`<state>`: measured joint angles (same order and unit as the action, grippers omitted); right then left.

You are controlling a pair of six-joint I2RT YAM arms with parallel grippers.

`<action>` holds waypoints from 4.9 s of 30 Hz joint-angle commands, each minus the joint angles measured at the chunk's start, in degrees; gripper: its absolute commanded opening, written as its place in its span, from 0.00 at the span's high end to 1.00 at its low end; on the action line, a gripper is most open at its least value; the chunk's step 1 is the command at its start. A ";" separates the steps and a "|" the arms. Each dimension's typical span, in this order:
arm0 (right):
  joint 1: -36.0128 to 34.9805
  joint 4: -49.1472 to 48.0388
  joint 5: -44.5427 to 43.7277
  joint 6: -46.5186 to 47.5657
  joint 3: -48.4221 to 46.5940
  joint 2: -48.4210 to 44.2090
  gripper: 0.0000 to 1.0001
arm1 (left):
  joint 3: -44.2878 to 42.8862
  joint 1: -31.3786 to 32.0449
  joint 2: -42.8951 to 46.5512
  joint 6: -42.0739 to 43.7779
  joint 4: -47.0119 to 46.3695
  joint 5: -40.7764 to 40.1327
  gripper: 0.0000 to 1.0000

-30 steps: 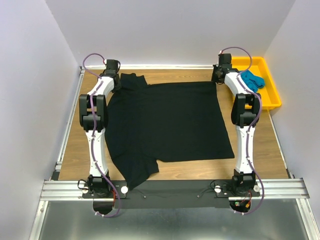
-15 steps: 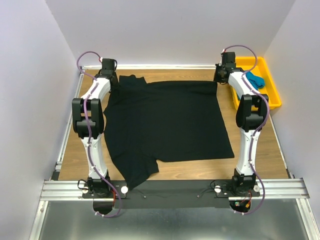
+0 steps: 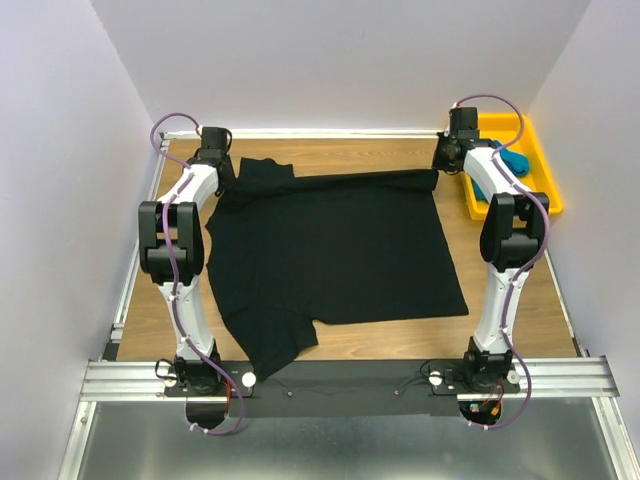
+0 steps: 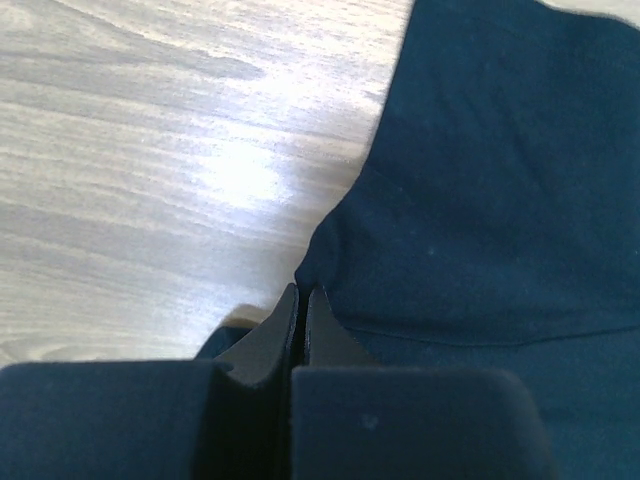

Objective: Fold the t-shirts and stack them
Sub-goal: Fold the tshirt

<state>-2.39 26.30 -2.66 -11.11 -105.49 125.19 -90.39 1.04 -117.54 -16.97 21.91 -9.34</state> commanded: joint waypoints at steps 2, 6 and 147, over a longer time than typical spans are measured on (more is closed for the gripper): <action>1.60 0.33 -0.51 -0.66 2.13 -4.42 0.99 | 1.44 -1.92 4.24 0.71 -1.26 -1.11 1.00; 1.69 0.33 0.37 -0.66 4.15 -6.09 1.00 | 3.28 -2.09 5.91 1.15 -1.17 -1.73 1.00; -13.33 -1.08 21.72 -6.38 15.24 -10.68 0.41 | 25.18 -1.21 25.78 -3.86 -3.62 3.72 0.14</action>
<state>-12.01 25.80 14.11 -17.96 -87.37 109.65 -63.24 -0.36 -89.41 -22.13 21.43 -8.45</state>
